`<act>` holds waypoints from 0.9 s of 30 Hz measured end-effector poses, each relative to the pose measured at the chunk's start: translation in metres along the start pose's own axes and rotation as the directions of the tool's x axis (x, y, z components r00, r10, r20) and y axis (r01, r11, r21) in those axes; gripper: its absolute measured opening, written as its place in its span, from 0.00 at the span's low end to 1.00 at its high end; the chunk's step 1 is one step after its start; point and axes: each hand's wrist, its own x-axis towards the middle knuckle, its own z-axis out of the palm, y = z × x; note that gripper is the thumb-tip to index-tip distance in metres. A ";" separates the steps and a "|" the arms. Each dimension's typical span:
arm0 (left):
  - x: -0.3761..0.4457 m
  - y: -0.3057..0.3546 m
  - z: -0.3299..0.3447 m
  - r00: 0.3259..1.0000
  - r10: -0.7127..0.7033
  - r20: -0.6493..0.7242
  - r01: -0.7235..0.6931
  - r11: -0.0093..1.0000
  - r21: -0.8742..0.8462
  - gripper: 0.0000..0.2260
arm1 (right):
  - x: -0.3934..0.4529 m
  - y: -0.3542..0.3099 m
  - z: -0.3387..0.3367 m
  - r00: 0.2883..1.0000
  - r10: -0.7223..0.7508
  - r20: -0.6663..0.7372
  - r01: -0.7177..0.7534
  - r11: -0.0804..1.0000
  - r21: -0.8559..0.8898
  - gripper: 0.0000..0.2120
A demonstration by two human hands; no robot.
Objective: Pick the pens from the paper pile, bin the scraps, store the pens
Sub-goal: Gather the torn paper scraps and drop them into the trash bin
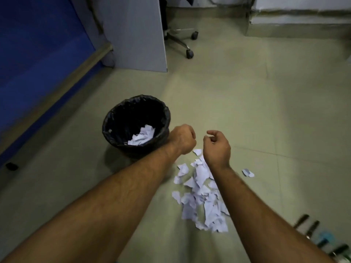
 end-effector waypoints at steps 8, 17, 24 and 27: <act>-0.072 -0.030 0.172 0.934 -0.174 0.312 0.073 0.948 0.309 0.20 | -0.045 0.166 -0.059 0.886 0.333 0.322 0.033 0.648 -0.761 0.24; -0.104 -0.070 0.214 0.799 -0.427 0.423 0.131 0.810 0.571 0.55 | -0.102 0.227 -0.074 0.842 0.148 0.519 0.386 0.508 -0.770 0.45; -0.111 -0.062 0.216 0.942 -0.151 0.301 0.003 0.897 0.442 0.34 | -0.084 0.224 -0.060 0.817 0.048 0.575 0.438 0.597 -0.672 0.36; -0.102 -0.064 0.209 0.963 -0.126 0.239 0.027 0.925 0.379 0.38 | -0.066 0.222 -0.055 0.821 0.034 0.570 0.456 0.564 -0.689 0.45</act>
